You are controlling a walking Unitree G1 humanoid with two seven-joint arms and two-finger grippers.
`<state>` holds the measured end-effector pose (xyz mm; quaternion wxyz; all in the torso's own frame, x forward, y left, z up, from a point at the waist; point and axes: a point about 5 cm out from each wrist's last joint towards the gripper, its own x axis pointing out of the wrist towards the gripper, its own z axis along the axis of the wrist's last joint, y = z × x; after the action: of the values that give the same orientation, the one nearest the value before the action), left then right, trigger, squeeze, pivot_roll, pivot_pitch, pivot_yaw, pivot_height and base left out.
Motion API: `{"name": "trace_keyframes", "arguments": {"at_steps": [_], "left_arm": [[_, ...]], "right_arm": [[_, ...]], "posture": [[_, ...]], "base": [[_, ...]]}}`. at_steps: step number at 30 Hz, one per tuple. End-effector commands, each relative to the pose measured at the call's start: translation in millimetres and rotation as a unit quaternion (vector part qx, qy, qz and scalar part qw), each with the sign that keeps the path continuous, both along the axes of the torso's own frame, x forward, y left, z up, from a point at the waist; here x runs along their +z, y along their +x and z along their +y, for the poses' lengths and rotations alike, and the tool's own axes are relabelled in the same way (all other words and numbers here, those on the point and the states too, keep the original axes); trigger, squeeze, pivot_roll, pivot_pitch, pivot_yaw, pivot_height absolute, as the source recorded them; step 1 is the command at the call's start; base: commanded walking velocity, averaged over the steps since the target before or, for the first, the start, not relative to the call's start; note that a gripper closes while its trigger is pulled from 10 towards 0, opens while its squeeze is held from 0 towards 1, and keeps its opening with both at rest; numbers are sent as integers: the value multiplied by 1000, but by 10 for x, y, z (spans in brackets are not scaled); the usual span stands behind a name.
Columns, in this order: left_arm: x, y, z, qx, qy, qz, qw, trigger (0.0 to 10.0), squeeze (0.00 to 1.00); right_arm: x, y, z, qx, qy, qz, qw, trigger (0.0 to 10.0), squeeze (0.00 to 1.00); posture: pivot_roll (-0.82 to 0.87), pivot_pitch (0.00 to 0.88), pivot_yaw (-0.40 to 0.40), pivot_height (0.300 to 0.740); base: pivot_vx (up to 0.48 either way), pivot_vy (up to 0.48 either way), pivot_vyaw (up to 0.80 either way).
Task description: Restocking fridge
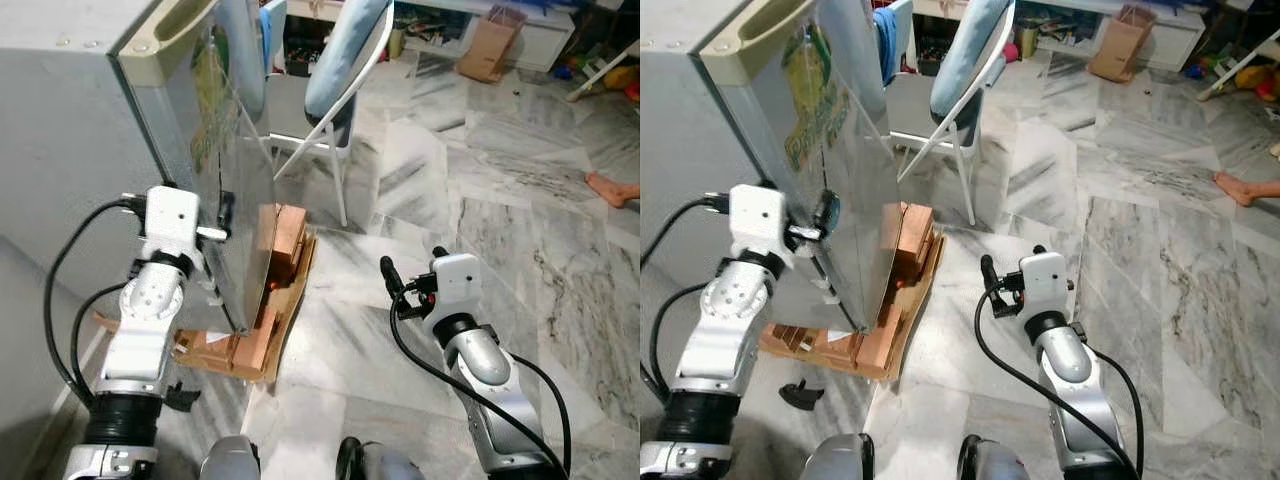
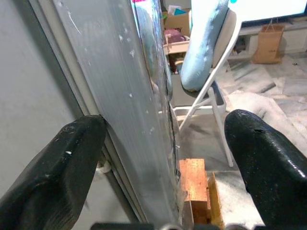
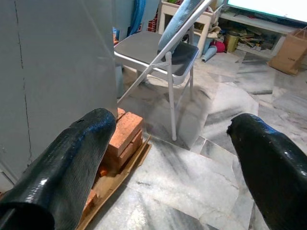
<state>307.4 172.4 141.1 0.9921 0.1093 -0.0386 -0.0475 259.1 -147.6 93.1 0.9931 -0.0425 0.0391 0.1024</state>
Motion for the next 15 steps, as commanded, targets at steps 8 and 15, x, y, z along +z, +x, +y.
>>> {"name": "trace_keyframes", "arguments": {"at_steps": [8,15], "left_arm": [[-122,161,-71,-18,20,31,999,10000,0],[-95,482,-252,-21,23,40,999,10000,0]], "right_arm": [[-27,-48,31,15,9,24,1000,10000,0],[-83,-256,-21,40,11,53,998,10000,0]], "posture": [[127,124,-46,740],[110,105,-45,740]], "base": [[0,0,0],[0,0,0]]}}
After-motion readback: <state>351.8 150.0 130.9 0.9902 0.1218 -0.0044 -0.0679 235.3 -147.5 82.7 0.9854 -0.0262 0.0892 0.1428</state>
